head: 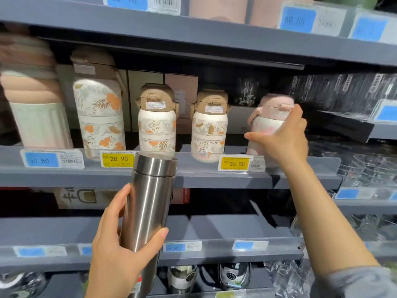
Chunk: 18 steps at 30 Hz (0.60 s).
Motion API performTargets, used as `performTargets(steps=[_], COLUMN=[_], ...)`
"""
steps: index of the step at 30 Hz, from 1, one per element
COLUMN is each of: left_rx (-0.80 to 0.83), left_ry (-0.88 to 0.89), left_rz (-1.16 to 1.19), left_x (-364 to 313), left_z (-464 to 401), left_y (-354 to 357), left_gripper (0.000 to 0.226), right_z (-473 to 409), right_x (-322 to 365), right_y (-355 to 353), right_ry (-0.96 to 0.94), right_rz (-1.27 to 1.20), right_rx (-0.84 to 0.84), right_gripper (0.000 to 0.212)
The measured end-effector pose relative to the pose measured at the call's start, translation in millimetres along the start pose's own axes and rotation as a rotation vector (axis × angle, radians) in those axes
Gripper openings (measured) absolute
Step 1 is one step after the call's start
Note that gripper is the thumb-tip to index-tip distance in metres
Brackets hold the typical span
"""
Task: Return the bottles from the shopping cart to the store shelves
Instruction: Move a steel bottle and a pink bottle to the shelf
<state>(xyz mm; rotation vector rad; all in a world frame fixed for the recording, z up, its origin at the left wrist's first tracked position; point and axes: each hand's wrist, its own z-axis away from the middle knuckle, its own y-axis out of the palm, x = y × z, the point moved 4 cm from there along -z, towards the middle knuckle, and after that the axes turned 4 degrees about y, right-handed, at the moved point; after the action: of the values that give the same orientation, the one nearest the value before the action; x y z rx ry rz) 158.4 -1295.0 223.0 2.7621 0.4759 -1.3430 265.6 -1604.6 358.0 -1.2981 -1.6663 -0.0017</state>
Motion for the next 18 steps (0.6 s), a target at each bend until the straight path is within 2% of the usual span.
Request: performTargets(steps=[13,16,18], left_rx=[-0.005,0.002,-0.020], left_ry=[-0.030,-0.038,-0.051], left_rz=[-0.032,-0.041,-0.037], left_x=[12.2,19.4,22.4], left_z=[6.0,9.9,10.6], left_y=[-37.3,-54.5,-69.6], left_gripper=[0.093,0.098,0.104], right_z=[17.6,48.1,80.0], right_x=[-0.6,9.8,25.9], right_y=[2.6,-2.3,1.9], right_ry=[-0.088,-0.198,-0.256], right_rz=[-0.040,-0.196,-0.294], right_rx=[-0.136,-0.252,-0.263], right_gripper=[0.115,0.096,0.080])
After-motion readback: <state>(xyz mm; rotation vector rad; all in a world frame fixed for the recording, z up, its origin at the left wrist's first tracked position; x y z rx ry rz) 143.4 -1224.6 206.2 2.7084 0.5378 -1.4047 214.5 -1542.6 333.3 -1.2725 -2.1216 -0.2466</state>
